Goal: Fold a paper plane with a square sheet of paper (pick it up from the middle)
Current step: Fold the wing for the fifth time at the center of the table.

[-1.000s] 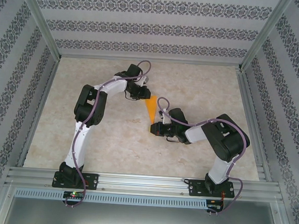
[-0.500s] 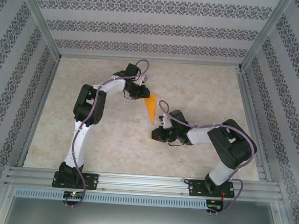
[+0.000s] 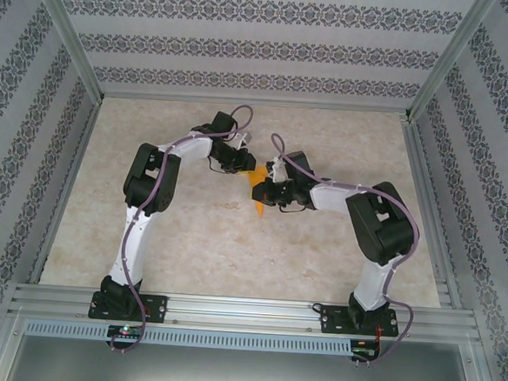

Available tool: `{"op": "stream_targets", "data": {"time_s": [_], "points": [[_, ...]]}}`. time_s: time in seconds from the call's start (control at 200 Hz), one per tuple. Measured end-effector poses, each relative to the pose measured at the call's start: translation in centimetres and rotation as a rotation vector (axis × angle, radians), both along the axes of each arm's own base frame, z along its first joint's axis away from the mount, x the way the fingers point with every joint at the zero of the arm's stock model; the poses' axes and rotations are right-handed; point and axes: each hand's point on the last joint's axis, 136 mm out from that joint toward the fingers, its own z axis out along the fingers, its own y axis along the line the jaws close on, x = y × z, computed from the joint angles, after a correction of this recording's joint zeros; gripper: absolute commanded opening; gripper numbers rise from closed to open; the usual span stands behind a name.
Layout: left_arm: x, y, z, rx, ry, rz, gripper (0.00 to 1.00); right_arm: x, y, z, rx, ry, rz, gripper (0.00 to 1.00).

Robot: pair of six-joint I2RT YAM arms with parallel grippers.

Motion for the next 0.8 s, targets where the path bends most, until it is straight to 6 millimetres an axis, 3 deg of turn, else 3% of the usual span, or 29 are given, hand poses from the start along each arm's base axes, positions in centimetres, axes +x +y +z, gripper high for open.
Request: {"op": "stream_targets", "data": {"time_s": [0.175,0.485,0.799], "points": [[-0.2,-0.2,0.1,-0.012,0.005,-0.006,0.26,-0.4,-0.6,-3.6,-0.068,0.068,0.018,0.00],[-0.2,-0.2,0.3,-0.022,0.018,0.003,0.29,-0.5,-0.8,-3.8,-0.072,0.034,0.051,0.00],[2.1,0.1,2.3,-0.049,-0.006,0.060,0.29,-0.7,-0.9,-3.9,-0.082,-0.013,0.069,0.00]]}}
